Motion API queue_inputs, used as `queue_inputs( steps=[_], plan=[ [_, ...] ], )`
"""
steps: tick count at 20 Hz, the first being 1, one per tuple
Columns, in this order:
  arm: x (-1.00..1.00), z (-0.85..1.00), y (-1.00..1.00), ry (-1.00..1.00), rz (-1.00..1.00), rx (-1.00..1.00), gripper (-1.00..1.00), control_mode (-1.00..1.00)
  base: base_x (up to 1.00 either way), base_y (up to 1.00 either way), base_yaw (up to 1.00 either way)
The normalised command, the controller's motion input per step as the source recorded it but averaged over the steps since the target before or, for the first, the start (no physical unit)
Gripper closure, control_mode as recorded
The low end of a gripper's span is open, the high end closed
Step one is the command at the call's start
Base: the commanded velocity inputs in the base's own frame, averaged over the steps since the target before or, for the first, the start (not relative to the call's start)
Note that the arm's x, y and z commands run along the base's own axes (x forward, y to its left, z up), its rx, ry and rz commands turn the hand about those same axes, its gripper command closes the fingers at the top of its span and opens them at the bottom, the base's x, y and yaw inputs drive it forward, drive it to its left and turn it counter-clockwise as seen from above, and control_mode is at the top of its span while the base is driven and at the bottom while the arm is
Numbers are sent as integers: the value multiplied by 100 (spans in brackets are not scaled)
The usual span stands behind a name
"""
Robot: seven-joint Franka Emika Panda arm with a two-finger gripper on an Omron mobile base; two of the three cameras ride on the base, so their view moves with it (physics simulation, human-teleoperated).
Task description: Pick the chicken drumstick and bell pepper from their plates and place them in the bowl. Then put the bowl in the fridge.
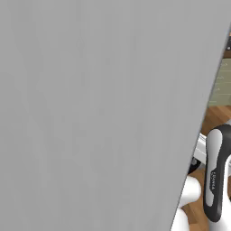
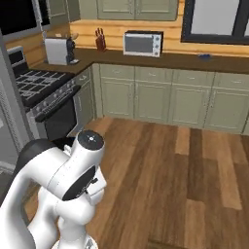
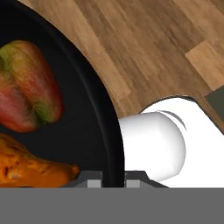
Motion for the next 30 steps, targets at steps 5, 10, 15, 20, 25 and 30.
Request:
queue_inputs(
  steps=[5,10,15,20,25,30],
  plan=[
    [0,0,0,0,0,0,100,100,0,0,48],
    [0,0,0,0,0,0,100,100,0,0,51],
    [0,0,0,0,0,0,100,100,0,0,53],
    [0,0,0,0,0,0,100,100,25,-3,50],
    [0,0,0,0,0,0,100,100,11,-11,48],
    [0,0,0,0,0,0,100,100,0,-2,45]
  ],
)
